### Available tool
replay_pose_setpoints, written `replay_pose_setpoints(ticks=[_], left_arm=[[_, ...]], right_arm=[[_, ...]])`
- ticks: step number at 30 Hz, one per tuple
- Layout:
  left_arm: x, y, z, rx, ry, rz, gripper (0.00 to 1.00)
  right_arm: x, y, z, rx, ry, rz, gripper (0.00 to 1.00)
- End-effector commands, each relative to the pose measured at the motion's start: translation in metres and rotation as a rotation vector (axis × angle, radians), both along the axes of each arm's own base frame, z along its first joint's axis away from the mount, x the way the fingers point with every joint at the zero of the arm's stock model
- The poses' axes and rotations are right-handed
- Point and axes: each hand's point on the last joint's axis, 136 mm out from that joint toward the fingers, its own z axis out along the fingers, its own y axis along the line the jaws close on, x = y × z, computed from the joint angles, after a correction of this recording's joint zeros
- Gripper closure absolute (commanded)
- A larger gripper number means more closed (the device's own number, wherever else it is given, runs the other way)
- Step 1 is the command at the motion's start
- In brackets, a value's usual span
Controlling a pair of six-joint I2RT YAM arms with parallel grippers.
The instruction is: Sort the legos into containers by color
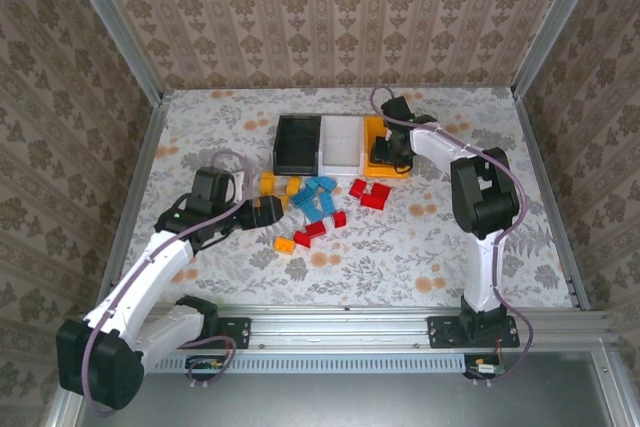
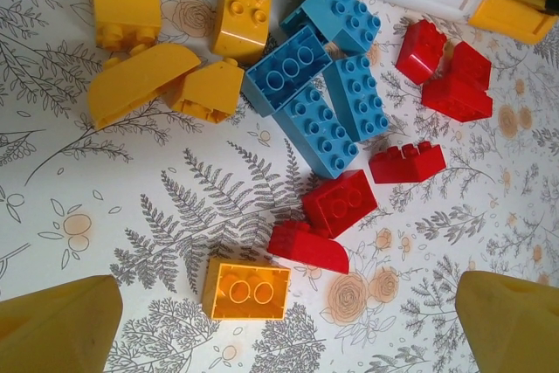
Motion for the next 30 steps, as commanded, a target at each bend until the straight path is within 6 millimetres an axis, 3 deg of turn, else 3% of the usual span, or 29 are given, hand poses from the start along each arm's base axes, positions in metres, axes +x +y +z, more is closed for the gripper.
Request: replay_pose_setpoints(ticks=[1,6,9,13,18,22,27,30], left_arm=[[0.005,-0.002,-0.005,-0.018,0.018,0.018,0.00],[0.011,-0.007,-0.013,-0.033,0.033,0.017,0.00],[0.015,-0.013,-0.016,-0.043,0.042,0.009,0.00],[0.018,-0.020,-0.021,-0.049,0.049,-0.005,0.00],[0.017,-0.027,-0.026,-0.056,0.062,-0.024,0.00],[0.016,-0.028,-0.026,-0.058,0.060,-0.029,0.00],[0.014,-0.026,-0.024,-0.056,0.055,-0.026,0.00],[0.012,-0.025,-0.023,-0.051,0.052,-0.026,0.00]], right_arm=[[-0.004,0.009,0.053,0.049,-0.121,0.003,0.55],[-0.034,0.014,0.077,0.058,-0.161,0.022,0.50],[-0.061,0.017,0.077,0.079,-0.129,0.036,0.49],[-0.100,0.016,0.053,0.125,-0.035,0.016,0.49],[-0.131,0.014,0.023,0.073,0.036,0.056,0.44],[-0.136,0.014,0.006,0.056,0.072,0.061,0.38],[-0.126,0.025,0.001,0.074,0.072,0.060,0.28],[-0.121,0.031,-0.003,0.057,0.089,0.063,0.17]])
